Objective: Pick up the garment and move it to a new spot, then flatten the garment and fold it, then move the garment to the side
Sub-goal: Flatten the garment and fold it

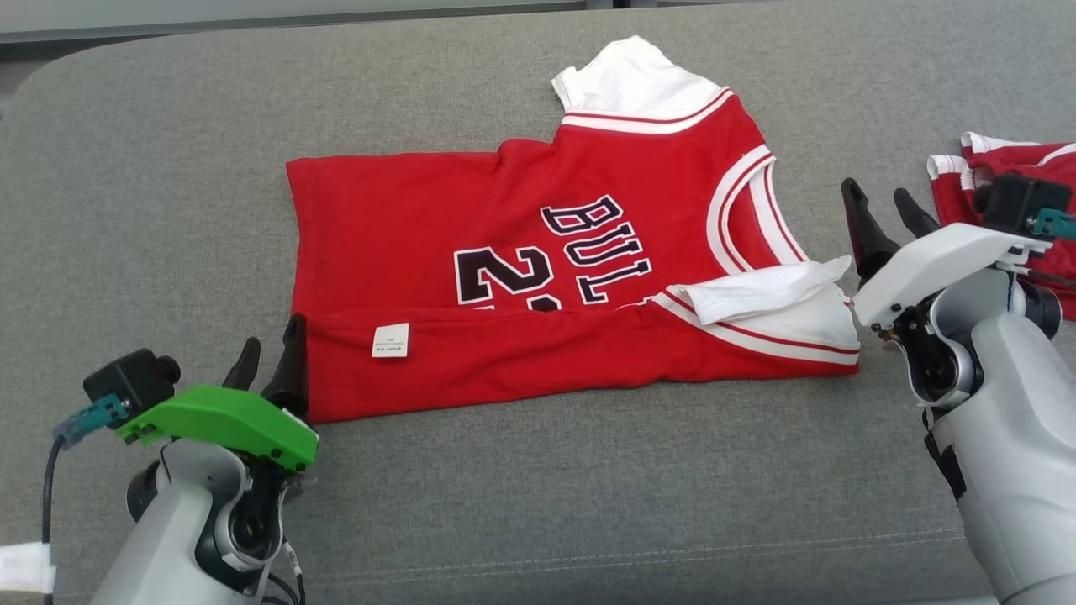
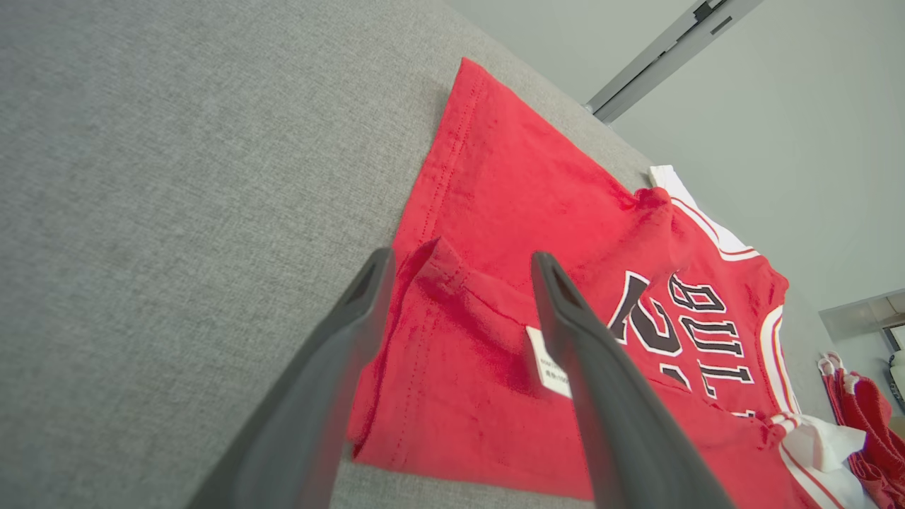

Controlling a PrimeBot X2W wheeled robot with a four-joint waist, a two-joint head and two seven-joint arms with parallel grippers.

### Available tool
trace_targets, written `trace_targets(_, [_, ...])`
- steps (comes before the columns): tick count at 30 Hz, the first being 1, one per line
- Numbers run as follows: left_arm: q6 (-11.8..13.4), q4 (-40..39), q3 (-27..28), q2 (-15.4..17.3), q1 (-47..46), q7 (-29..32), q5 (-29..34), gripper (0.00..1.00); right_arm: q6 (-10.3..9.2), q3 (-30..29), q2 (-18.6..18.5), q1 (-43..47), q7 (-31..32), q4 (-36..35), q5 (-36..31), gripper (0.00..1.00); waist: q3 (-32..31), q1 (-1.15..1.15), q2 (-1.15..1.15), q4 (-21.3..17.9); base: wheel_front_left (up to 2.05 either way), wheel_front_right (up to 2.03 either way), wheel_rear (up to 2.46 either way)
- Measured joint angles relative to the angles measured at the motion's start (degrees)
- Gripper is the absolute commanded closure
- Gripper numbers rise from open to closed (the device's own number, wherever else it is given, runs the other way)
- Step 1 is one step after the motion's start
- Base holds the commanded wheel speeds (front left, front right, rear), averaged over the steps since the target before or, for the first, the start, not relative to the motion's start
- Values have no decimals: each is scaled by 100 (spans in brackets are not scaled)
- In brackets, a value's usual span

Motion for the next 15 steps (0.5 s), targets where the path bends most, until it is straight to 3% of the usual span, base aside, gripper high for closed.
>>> trace_targets(8, [179,-301,36,-140,828,-46,-218,0,0,-129,-16,878,-274,-581,224,0,-134,0,0,-4,0,0,0])
trace_targets(15, [219,-188,129,-366,1044,18,-561,0,0,-325,202,1512,-311,-1048,225,0,-129,0,0,-130,0,0,0])
